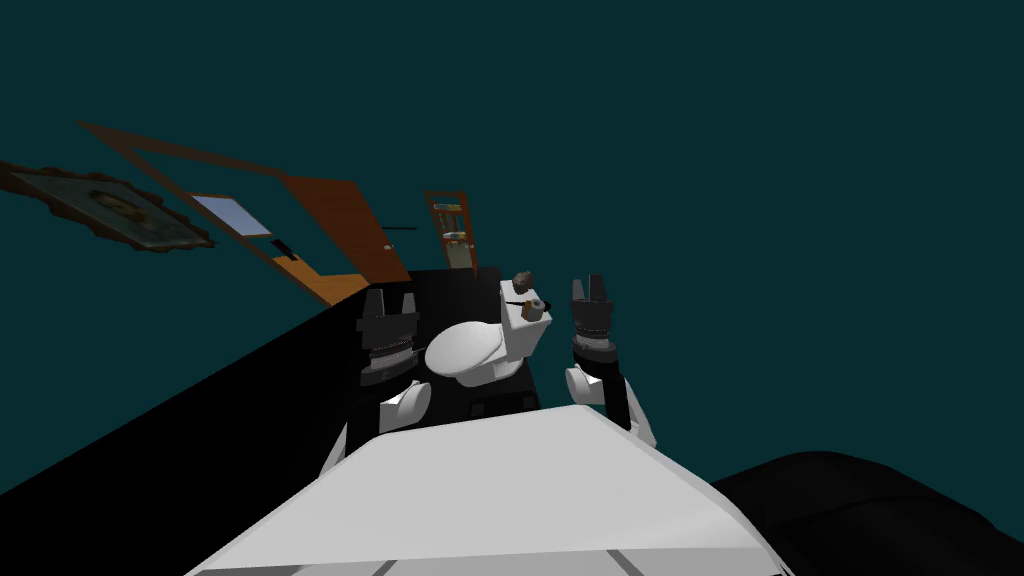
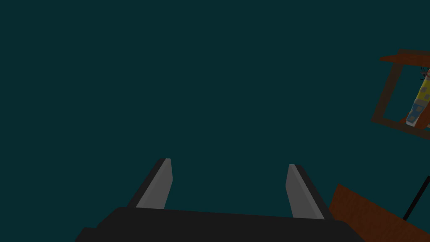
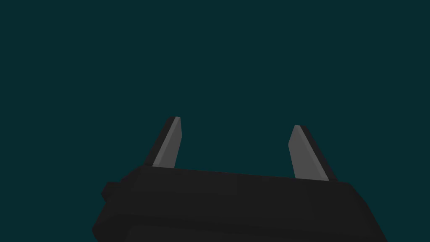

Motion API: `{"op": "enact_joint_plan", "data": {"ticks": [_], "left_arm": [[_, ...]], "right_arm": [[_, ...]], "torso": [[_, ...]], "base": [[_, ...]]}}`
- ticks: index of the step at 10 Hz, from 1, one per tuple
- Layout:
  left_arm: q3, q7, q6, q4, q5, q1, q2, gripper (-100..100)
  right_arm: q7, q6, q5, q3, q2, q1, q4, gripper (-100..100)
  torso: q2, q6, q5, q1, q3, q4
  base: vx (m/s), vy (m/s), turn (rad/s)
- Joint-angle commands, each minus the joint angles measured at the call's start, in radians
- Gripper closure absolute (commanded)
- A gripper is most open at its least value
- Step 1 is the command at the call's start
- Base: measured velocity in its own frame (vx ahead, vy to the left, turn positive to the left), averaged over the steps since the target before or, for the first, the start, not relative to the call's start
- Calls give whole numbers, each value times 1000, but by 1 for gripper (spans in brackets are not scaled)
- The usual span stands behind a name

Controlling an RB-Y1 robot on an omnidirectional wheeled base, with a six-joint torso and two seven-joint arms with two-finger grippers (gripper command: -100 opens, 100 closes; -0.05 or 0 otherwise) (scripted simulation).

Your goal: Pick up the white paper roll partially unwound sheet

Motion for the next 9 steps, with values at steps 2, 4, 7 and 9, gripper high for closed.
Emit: {"op": "enact_joint_plan", "data": {"ticks": [2, 4, 7, 9], "left_arm": [[0, 0, 0, 0, 0, 0, 0, 0], [0, 0, 0, 0, 0, 0, 0, 0], [0, 0, 0, 0, 0, 0, 0, 0], [0, 0, 0, 0, 0, 0, 0, 0]], "right_arm": [[-20, -3, 1, -11, -72, -7, 9, -100], [-33, -4, 2, -19, -113, -11, 15, -100], [-68, -9, 4, -37, -201, -22, 29, -100], [-89, -13, 6, -48, -253, -27, 38, -100]], "torso": [[0, 0, 0, 1, 0, 0], [1, 0, 1, 3, 0, 0], [0, 0, 0, 2, 0, 0], [1, 0, 0, 2, 0, 0]], "base": [[-4, 28, 39], [-11, 50, 30], [-5, 35, 39], [-4, 46, 36]]}}
